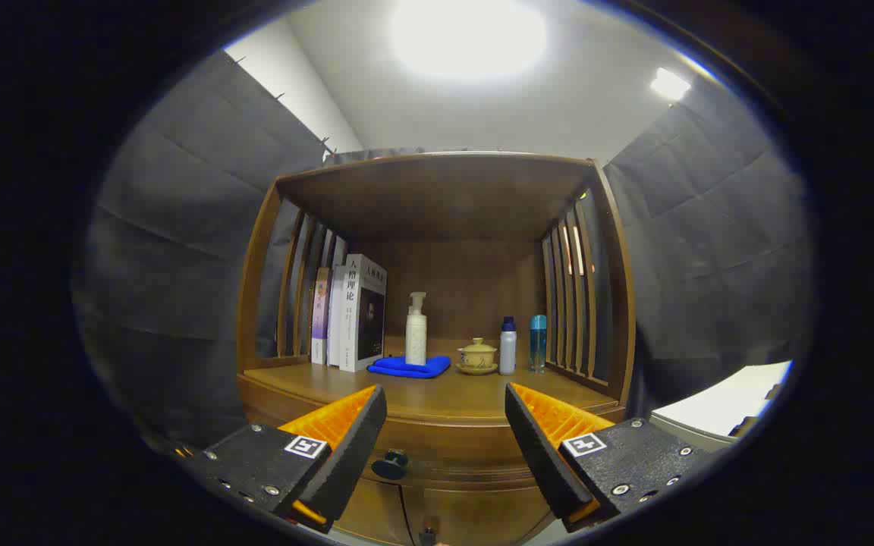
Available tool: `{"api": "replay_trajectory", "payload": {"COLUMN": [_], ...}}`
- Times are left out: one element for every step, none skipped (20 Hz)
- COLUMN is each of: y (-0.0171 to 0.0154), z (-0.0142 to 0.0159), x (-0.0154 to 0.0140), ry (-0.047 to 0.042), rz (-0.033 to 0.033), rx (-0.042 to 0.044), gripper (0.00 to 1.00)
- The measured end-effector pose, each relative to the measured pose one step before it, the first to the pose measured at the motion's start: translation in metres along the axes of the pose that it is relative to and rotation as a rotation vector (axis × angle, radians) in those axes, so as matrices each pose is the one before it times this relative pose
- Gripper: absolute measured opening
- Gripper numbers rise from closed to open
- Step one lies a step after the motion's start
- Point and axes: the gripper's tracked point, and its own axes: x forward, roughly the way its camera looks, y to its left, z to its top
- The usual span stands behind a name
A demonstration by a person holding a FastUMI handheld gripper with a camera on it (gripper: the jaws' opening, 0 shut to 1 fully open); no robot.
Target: Pull open the drawer, take out the items inside it, and place them on the countertop above the cabinet.
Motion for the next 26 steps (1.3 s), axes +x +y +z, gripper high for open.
{"api": "replay_trajectory", "payload": {"y": [-0.00533,-0.00314,-0.00021,-0.00063,-0.00116,0.00035,0.00069,0.00102,0.00222,0.00286,0.00287,0.00189,0.00068,0.00071,0.00054,0.00073,0.00105,0.0005,-0.00081,-0.00144,0.00047,0.00068,0.00134,0.00276,0.00341,0.00277], "z": [-0.00009,-0.00109,-0.00116,0.00009,0.00025,0.00046,0.00025,0.00088,0.00009,0.00062,-0.00058,-0.00059,-0.00137,-0.00082,-0.00194,-0.00043,0.00016,-0.00061,-0.00214,-0.00165,-0.00148,-0.00062,0.00122,0.00254,0.0008,-0.00043], "x": [0.0002,-0.00013,0.00047,-0.00028,-0.00026,-0.00023,-0.00051,-0.00017,-0.00025,0.00013,0.00041,0.0003,-0.00043,0.00054,-0.00004,0.00011,0.00034,-0.0002,0.00039,0.00017,-0.00121,-0.00076,-0.00052,-0.00142,-0.00063,-0.00016], "ry": [-0.0037,0.00087,0.00252,0.00338,0.00227,0.0016,0.00053,0.00161,-0.00126,-0.00146,0.00067,0.00284,0.00466,0.00414,0.00431,0.00143,0.00141,0.00122,0.00448,0.00618,0.00703,0.00331,-0.003,-0.00399,-0.00302,0.00112], "rz": [-0.01211,-0.00839,-0.00366,-0.00226,-0.00293,0.0002,0.0001,-0.0002,0.002,0.00493,0.00634,0.00461,0.00138,0.00269,0.00133,0.00115,0.00366,0.00118,-0.00119,-0.00172,0.00079,-0.00089,0.00175,0.00492,0.0065,0.0052], "rx": [0.0099,0.00908,0.01018,0.00954,0.00668,0.00044,-0.00299,-0.00329,-0.00253,-0.00015,0.00052,-0.00065,-0.00211,-0.00321,-0.00308,-0.00037,-0.00011,-0.00367,-0.00631,-0.00382,-0.00257,0.00132,0.00622,0.00963,0.00748,-0.00068], "gripper": [0.97,0.97,0.97,0.97,0.97,0.97,0.97,0.97,0.97,0.97,0.97,0.97,0.97,0.97,0.97,0.97,0.97,0.97,0.97,0.97,0.97,0.97,0.97,0.97,0.97,0.97]}}
